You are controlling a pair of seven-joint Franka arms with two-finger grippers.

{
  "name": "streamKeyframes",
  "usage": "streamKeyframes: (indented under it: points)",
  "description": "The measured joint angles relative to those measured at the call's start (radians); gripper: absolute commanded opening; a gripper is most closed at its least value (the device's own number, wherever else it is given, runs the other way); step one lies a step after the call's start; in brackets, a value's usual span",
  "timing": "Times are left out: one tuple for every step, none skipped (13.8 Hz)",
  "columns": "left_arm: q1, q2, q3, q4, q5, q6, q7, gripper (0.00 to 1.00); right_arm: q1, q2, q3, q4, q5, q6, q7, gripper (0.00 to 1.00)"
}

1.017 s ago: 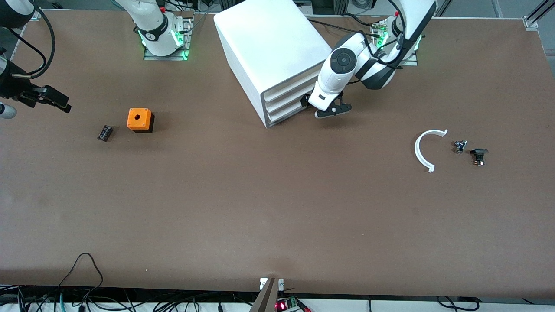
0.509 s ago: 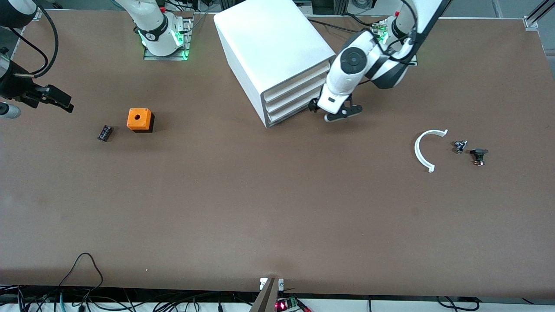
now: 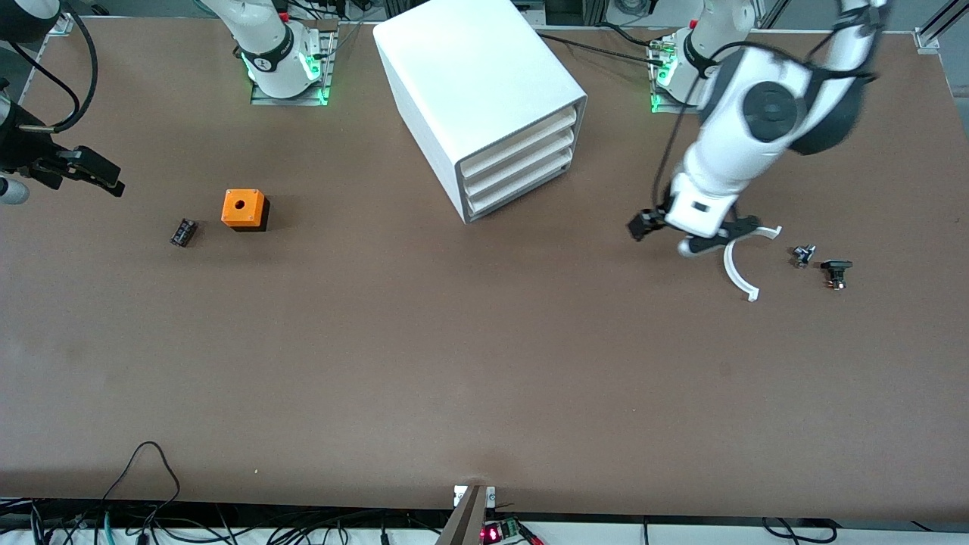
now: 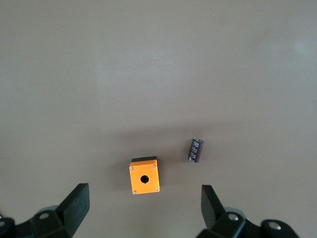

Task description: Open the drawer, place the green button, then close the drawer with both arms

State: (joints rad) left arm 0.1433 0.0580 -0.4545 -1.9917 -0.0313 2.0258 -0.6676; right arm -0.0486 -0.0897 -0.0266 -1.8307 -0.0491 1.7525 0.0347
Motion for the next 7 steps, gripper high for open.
streamKeyframes:
  points:
    - [0.002,-0.009,0.038,0.078,0.0,-0.095,0.056,1.0,0.0,0.0,0.0,0.0,0.0,0.0,0.0,1.0]
    - [0.004,-0.02,0.07,0.154,0.0,-0.187,0.114,1.0,0.0,0.0,0.0,0.0,0.0,0.0,-0.001,1.0]
    - [0.005,-0.035,0.098,0.222,0.0,-0.269,0.17,1.0,0.0,0.0,0.001,0.0,0.0,0.0,-0.001,1.0]
    - [0.005,-0.052,0.125,0.275,0.0,-0.336,0.215,1.0,0.001,0.0,0.001,0.0,0.0,0.0,-0.001,1.0]
    - [0.004,-0.071,0.154,0.311,0.0,-0.382,0.248,1.0,0.001,0.0,0.001,0.0,0.0,0.0,-0.001,1.0]
    - [0.003,-0.091,0.185,0.33,0.0,-0.409,0.281,1.0,0.001,0.0,0.001,0.0,0.0,0.0,-0.001,1.0]
    - [0.0,-0.108,0.216,0.338,0.0,-0.427,0.324,1.0,0.001,0.0,0.001,0.0,0.0,0.0,-0.001,1.0]
